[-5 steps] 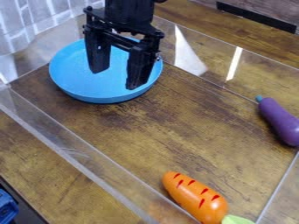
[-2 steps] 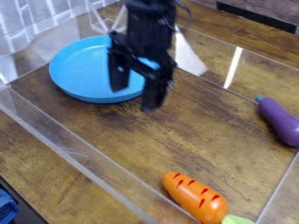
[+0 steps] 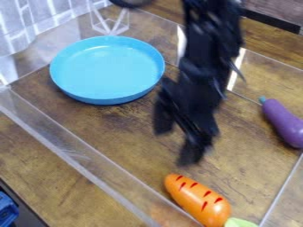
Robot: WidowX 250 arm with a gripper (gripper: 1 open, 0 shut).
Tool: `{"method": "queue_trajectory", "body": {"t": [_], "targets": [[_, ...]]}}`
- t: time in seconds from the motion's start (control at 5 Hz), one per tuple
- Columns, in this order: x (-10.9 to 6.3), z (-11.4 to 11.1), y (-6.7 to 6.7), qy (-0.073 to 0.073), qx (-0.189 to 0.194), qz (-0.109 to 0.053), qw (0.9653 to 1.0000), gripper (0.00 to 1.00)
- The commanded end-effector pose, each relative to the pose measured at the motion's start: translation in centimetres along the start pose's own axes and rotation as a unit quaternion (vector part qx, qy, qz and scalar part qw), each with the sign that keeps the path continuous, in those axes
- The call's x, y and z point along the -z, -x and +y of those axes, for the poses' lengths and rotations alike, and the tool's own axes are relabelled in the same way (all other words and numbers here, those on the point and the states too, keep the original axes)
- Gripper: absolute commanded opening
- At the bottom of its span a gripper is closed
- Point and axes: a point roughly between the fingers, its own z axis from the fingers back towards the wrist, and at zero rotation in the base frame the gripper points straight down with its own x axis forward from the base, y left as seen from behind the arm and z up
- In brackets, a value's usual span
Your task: Move the carrot to the left side
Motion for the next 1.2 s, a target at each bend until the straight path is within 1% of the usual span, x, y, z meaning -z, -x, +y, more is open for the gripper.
{"method": "queue_trajectory", "body": {"t": [0.0, 0.2, 0.4, 0.8, 1.0], "targets": [[1.0, -1.4, -0.5, -0.012, 0.023, -0.031, 0.9992, 1.0], [1.4, -2.7, -0.6, -0.016, 0.063, -0.04, 0.9971, 1.0], [1.5, -3.1, -0.9, -0.018, 0.058, -0.052, 0.9968, 1.0], [1.2, -3.4, -2.5, -0.018, 0.03, -0.075, 0.9966, 1.0], [1.3, -3.2, -3.0, -0.017, 0.016, -0.088, 0.9958, 1.0]]}}
